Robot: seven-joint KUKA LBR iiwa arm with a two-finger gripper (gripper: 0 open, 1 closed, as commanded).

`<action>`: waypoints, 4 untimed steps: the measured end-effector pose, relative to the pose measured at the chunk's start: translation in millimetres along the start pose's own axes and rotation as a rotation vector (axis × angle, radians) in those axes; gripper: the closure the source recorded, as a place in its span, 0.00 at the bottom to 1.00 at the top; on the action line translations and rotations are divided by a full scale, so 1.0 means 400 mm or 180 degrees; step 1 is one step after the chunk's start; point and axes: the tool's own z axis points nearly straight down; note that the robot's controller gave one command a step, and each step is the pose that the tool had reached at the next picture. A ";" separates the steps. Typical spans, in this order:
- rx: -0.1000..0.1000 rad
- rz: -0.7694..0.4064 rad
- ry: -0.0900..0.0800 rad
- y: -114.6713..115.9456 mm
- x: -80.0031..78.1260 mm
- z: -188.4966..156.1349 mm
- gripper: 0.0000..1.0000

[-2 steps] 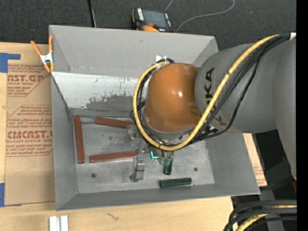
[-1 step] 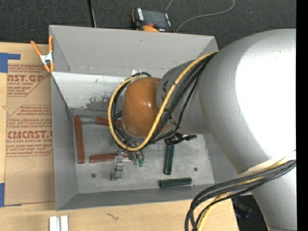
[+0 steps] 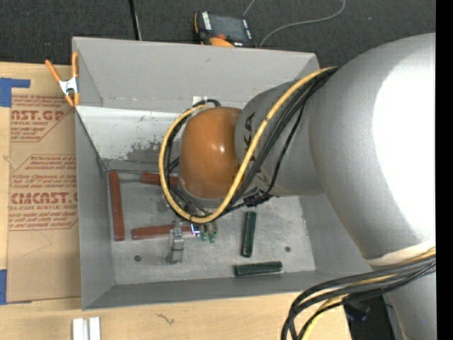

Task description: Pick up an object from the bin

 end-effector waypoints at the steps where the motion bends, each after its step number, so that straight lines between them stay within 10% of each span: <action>1: 0.0001 -0.0466 0.0003 -0.016 -0.006 0.002 0.00; 3: -0.0003 -0.0886 0.0008 -0.016 -0.017 0.081 0.00; 4: -0.0005 -0.0885 0.0003 -0.016 -0.018 0.080 1.00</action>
Offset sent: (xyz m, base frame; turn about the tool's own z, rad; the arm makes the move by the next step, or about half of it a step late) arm 0.0024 -0.0070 -0.0006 -0.1454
